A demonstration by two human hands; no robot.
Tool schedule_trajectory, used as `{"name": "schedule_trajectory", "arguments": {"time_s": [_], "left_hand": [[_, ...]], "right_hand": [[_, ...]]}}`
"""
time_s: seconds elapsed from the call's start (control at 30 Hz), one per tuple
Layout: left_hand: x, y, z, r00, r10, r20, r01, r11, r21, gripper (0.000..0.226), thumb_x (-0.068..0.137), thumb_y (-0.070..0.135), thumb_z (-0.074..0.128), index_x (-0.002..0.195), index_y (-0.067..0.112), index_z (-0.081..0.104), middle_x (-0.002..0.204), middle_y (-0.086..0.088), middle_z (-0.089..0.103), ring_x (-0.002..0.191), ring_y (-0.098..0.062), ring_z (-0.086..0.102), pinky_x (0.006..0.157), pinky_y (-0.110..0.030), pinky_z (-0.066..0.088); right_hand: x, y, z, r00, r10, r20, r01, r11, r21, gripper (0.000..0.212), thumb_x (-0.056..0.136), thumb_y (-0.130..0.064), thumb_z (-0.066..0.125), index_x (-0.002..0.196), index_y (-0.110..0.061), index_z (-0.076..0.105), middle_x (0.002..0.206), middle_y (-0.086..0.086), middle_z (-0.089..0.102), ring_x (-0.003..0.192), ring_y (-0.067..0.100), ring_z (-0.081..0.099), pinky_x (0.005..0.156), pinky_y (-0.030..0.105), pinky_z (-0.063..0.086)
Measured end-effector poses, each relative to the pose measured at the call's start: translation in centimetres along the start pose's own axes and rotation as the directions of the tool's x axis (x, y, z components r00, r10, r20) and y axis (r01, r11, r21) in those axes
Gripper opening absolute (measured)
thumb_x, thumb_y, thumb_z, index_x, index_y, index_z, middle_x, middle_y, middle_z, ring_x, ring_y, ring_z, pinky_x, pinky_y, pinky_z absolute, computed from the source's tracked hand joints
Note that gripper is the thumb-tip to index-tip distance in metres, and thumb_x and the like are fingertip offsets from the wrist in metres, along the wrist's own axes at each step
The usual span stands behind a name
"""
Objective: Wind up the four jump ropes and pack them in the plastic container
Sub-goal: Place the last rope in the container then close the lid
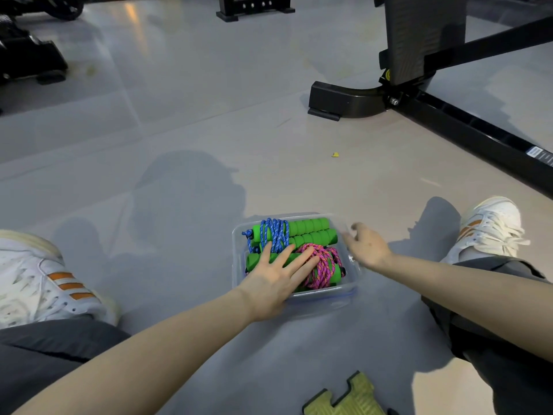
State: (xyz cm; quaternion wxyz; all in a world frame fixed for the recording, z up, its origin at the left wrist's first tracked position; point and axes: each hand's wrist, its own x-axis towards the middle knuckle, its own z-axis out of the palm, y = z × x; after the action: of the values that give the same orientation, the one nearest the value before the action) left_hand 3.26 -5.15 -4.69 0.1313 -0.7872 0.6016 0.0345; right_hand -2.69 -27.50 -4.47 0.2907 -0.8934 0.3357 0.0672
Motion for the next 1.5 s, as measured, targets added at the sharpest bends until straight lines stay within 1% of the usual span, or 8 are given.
{"name": "schedule_trajectory", "arguments": {"time_s": [0.13, 0.43, 0.67, 0.83, 0.97, 1.07, 1.33, 1.5], "left_hand": [[-0.2, 0.1, 0.0, 1.000, -0.002, 0.015, 0.002, 1.000, -0.012, 0.091, 0.093, 0.024, 0.050, 0.147, 0.017, -0.023, 0.159, -0.002, -0.015, 0.145, -0.033, 0.006, 0.111, -0.061, 0.007], [-0.4, -4.2, -3.1, 0.993, -0.105, -0.044, 0.108, 0.992, 0.059, 0.100, 0.094, 0.030, 0.053, 0.134, 0.019, -0.038, 0.156, -0.001, -0.026, 0.146, -0.029, -0.001, 0.113, -0.057, 0.008], [3.2, -11.6, -4.9, 0.995, -0.097, -0.035, 0.100, 0.990, 0.099, 0.092, 0.096, 0.032, 0.050, 0.145, 0.021, -0.027, 0.157, 0.002, -0.023, 0.146, -0.028, -0.002, 0.112, -0.059, 0.006], [7.0, -14.1, -3.1, 0.996, -0.093, 0.004, 0.092, 0.991, 0.095, 0.095, 0.094, 0.030, 0.053, 0.146, 0.020, -0.026, 0.157, 0.002, -0.021, 0.146, -0.027, 0.003, 0.113, -0.059, 0.010], [9.1, -13.7, -0.3, 0.992, -0.081, 0.095, 0.079, 0.997, 0.023, 0.098, 0.092, 0.028, 0.055, 0.145, 0.023, -0.027, 0.157, 0.005, -0.021, 0.144, -0.026, 0.012, 0.114, -0.055, 0.019], [9.2, -13.3, 0.5, 0.991, -0.093, 0.094, 0.097, 0.994, -0.043, 0.096, 0.093, 0.024, 0.054, 0.145, 0.025, -0.027, 0.157, 0.008, -0.021, 0.145, -0.025, 0.012, 0.115, -0.053, 0.018], [5.7, -10.2, 0.8, 0.994, -0.076, 0.074, 0.077, 0.997, -0.004, 0.100, 0.094, 0.024, 0.056, 0.133, 0.024, -0.036, 0.157, 0.004, -0.020, 0.145, -0.027, 0.014, 0.113, -0.048, 0.025], [2.7, -7.9, 1.1, 0.996, -0.072, 0.050, 0.076, 0.994, -0.082, 0.098, 0.092, 0.019, 0.054, 0.139, 0.024, -0.032, 0.158, 0.004, -0.019, 0.145, -0.028, 0.012, 0.113, -0.049, 0.024]], "right_hand": [[0.1, 0.9, 0.9, 0.999, -0.002, 0.032, 0.001, 0.999, 0.032, 0.010, 0.096, -0.013, 0.034, 0.092, -0.005, 0.039, 0.110, 0.029, 0.061, 0.088, 0.040, 0.061, 0.077, 0.045, 0.050], [1.3, -4.1, -3.5, 0.984, -0.178, -0.018, 0.178, 0.973, 0.144, 0.015, 0.090, -0.004, 0.034, 0.096, -0.008, 0.046, 0.106, 0.018, 0.067, 0.073, 0.023, 0.048, 0.068, 0.027, 0.038], [7.3, -8.1, -4.2, 0.984, -0.158, -0.086, 0.176, 0.948, 0.266, 0.015, 0.091, -0.003, 0.032, 0.095, -0.007, 0.045, 0.107, 0.021, 0.065, 0.059, 0.008, 0.046, 0.049, 0.020, 0.037], [12.3, -7.4, -2.1, 0.992, -0.092, -0.090, 0.113, 0.955, 0.273, 0.013, 0.093, -0.005, 0.035, 0.097, -0.007, 0.047, 0.112, 0.023, 0.062, 0.075, 0.024, 0.047, 0.054, 0.025, 0.035], [14.8, -5.6, -0.1, 0.996, -0.076, -0.051, 0.084, 0.981, 0.174, 0.023, 0.095, -0.009, 0.035, 0.105, 0.002, 0.051, 0.111, 0.024, 0.062, 0.098, 0.034, 0.056, 0.078, 0.035, 0.044], [14.9, -4.9, 0.7, 0.993, -0.086, -0.079, 0.099, 0.979, 0.178, 0.024, 0.096, -0.012, 0.034, 0.106, 0.003, 0.051, 0.109, 0.026, 0.062, 0.100, 0.037, 0.057, 0.084, 0.038, 0.046], [10.1, -4.3, -0.1, 0.989, -0.120, 0.085, 0.093, 0.959, 0.269, 0.010, 0.098, -0.014, 0.038, 0.100, -0.009, 0.047, 0.109, 0.023, 0.064, 0.052, 0.020, 0.042, 0.034, 0.016, 0.032], [6.4, -3.9, 0.5, 0.982, -0.138, 0.127, 0.096, 0.950, 0.296, 0.009, 0.098, -0.016, 0.040, 0.099, -0.009, 0.045, 0.112, 0.027, 0.061, 0.041, 0.016, 0.040, 0.030, 0.017, 0.032]]}}
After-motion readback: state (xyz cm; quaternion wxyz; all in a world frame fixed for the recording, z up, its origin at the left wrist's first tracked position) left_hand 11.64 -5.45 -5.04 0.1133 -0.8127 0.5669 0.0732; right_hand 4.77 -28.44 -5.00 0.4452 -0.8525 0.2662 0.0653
